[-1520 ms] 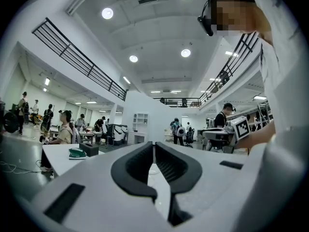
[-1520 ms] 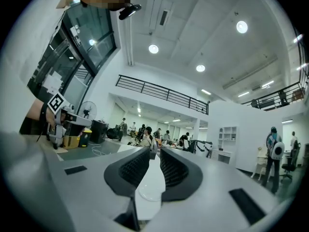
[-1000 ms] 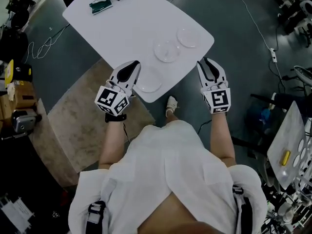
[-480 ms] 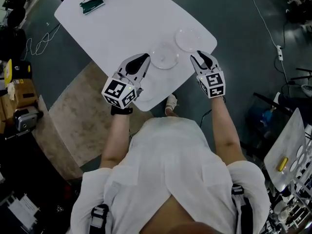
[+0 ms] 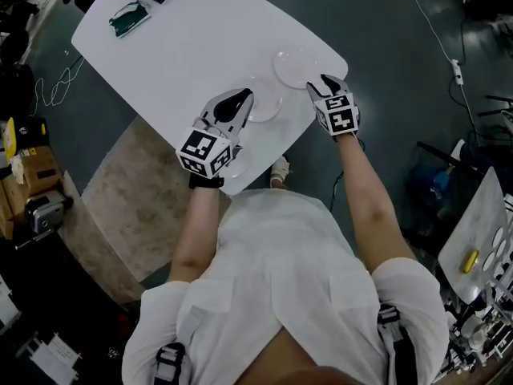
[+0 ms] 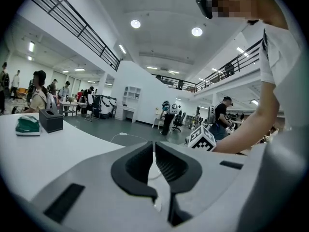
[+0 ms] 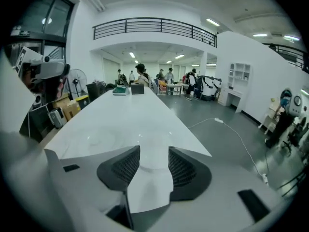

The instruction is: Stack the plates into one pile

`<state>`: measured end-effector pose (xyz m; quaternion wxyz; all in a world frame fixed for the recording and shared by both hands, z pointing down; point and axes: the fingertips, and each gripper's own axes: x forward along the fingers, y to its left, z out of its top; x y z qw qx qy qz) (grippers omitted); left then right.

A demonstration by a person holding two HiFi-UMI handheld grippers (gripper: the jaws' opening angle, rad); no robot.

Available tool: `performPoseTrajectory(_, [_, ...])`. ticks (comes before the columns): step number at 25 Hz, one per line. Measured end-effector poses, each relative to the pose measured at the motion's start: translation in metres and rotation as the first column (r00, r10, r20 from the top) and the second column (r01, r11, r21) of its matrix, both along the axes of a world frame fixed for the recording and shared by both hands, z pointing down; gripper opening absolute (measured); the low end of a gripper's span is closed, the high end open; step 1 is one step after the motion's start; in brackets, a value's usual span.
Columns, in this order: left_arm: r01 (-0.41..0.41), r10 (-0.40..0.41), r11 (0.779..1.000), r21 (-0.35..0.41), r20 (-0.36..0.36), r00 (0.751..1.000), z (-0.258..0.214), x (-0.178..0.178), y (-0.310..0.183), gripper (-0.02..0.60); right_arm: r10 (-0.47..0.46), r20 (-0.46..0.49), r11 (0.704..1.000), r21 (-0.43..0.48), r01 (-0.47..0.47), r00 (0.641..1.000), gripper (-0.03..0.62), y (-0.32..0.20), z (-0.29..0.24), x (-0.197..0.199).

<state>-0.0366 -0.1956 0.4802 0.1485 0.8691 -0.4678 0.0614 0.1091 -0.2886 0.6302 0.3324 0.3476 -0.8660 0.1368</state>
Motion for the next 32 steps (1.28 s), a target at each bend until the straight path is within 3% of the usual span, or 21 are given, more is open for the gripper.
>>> performPoseTrajectory(6, [-0.033, 0.033, 0.999, -0.041, -0.004, 0.999, 0.015, 0.015, -0.009, 0.023, 0.111, -0.069, 0.987, -0.107, -0.118, 0.991, 0.243, -0.019, 0.029, 0.011])
performPoseTrajectory(15, [-0.086, 0.087, 0.993, -0.085, 0.004, 0.996, 0.032, 0.033, -0.019, 0.023, 0.313, -0.057, 0.911, -0.266, -0.317, 0.948, 0.261, -0.034, 0.058, 0.018])
performPoseTrajectory(24, [-0.084, 0.086, 0.988, -0.128, 0.015, 0.996, 0.042, 0.035, -0.035, 0.023, 0.336, -0.052, 0.898, -0.283, -0.337, 0.940, 0.258, -0.037, 0.058, 0.018])
performPoseTrajectory(32, [-0.147, 0.148, 0.980, -0.135, -0.001, 0.989, 0.043, 0.064, -0.038, 0.023, 0.384, -0.088, 0.881, -0.262, -0.393, 0.919, 0.258, 0.000, 0.058, 0.064])
